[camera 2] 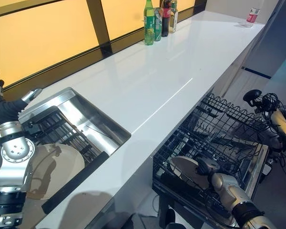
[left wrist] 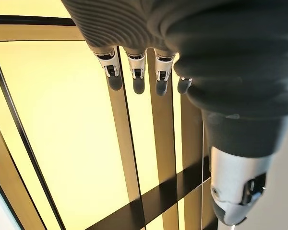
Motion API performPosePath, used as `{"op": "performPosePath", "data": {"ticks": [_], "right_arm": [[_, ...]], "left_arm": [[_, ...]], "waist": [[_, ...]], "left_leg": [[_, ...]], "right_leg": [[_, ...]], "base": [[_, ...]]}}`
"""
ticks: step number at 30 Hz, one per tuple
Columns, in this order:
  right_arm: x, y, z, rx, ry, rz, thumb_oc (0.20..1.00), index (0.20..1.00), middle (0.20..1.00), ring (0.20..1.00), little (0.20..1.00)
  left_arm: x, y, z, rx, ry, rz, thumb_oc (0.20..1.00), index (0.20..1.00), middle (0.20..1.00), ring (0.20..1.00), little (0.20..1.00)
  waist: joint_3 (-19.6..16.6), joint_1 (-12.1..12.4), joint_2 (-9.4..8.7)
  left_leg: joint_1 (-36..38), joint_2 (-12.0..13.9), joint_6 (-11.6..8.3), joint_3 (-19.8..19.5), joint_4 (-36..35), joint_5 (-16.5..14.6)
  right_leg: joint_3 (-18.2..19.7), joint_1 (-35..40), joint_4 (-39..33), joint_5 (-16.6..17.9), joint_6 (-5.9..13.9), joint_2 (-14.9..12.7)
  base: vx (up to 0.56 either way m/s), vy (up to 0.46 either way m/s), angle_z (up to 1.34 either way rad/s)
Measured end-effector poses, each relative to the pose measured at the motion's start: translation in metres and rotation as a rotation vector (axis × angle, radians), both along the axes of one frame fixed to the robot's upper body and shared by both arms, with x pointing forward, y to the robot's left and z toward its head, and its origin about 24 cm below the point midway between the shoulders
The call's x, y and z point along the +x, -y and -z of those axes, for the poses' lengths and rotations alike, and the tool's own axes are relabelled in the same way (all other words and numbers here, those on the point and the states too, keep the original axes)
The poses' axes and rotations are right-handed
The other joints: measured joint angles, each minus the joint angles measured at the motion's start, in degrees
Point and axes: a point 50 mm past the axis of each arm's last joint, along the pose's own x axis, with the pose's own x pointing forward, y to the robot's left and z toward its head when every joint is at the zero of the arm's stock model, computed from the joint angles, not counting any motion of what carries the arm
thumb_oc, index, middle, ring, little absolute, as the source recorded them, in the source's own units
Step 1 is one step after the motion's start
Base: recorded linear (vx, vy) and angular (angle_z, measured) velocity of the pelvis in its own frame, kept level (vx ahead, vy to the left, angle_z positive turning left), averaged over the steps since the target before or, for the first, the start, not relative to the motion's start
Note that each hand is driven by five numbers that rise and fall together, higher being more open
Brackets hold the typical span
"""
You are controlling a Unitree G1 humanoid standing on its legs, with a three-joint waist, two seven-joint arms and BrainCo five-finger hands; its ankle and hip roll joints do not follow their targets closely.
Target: Pick up plates and place into dishwasher.
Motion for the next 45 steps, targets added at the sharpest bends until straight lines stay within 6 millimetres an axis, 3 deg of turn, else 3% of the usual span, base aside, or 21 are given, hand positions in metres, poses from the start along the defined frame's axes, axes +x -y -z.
{"op": "performPosePath", "data": {"ticks": [2,3,9,17,27,34,38,45], "right_arm": [[-0.001,0.0,0.001,0.001,0.006,0.003,0.784,0.784,0.784,0.784,0.784],[-0.001,0.0,0.001,0.002,0.005,0.003,1.0,1.0,1.0,1.0,1.0],[-0.01,-0.008,0.009,0.053,0.002,0.028,1.0,1.0,1.0,1.0,1.0],[-0.016,0.006,0.01,0.076,0.029,0.163,1.0,1.0,1.0,1.0,1.0],[-0.012,0.02,-0.027,0.198,0.223,0.293,1.0,1.0,1.0,1.0,1.0],[-0.005,0.026,-0.054,0.231,0.352,0.322,1.0,1.0,1.0,1.0,1.0],[-0.003,0.031,-0.065,0.233,0.419,0.343,1.0,1.0,1.0,1.0,1.0],[0.002,0.034,-0.104,0.262,0.645,0.347,1.0,1.0,1.0,1.0,1.0]], "left_arm": [[0.0,0.0,0.0,0.0,0.0,0.0,1.0,1.0,1.0,1.0,1.0],[0.0,0.0,0.0,0.0,0.0,0.0,1.0,1.0,1.0,1.0,1.0],[0.0,0.0,0.0,0.001,0.0,0.0,1.0,1.0,1.0,1.0,1.0],[0.0,0.0,-0.002,0.002,0.006,0.002,1.0,1.0,1.0,1.0,1.0],[-0.015,-0.023,0.001,-0.003,-0.009,-0.074,1.0,1.0,1.0,1.0,1.0],[-0.016,-0.025,0.012,0.007,-0.099,-0.048,1.0,1.0,1.0,1.0,1.0],[-0.016,-0.033,0.027,-0.01,-0.205,-0.072,1.0,1.0,1.0,1.0,1.0],[-0.026,-0.061,0.071,-0.019,-0.511,-0.161,1.0,1.0,1.0,1.0,1.0]], "waist": [[0.02,-0.03,-0.14],[0.0,-0.03,-0.17],[-0.1,-0.14,-0.5],[-0.38,-0.1,-0.9],[-1.2,-1.49,-1.03],[-2.06,-1.55,-0.54],[-2.72,-1.48,0.25],[-3.36,-1.51,1.55]], "left_leg": [[0.02,0.01,0.0,0.03,-0.03,0.0],[0.04,0.02,0.0,0.04,-0.06,0.0],[1.28,0.17,0.0,0.41,-0.48,0.0],[2.14,0.31,0.0,0.69,-0.8,0.01],[3.02,0.28,0.03,1.32,-0.99,0.0],[3.07,0.3,0.03,1.41,-1.01,0.0],[3.06,0.25,0.04,1.39,-1.03,0.01],[2.94,0.15,0.16,1.35,-1.24,0.07]], "right_leg": [[0.0,0.0,0.0,0.0,0.0,0.01],[0.0,0.0,0.0,0.0,0.0,0.01],[0.05,0.99,0.0,-0.14,0.0,0.16],[0.18,1.57,0.0,-0.26,-0.03,0.32],[0.88,2.0,0.01,-0.23,-0.05,0.43],[1.15,1.88,0.01,-0.19,-0.08,0.53],[1.16,1.88,0.01,-0.18,-0.07,0.5],[1.16,1.64,0.0,-0.21,-0.06,0.39]], "base": [[0.0,0.0,0.0],[0.0,0.0,0.0],[0.0,0.0,0.0],[0.0,0.0,0.0],[0.0,0.005,-0.02],[0.01,0.018,-0.02],[-0.01,0.039,0.0],[0.01,0.064,0.0]]}}
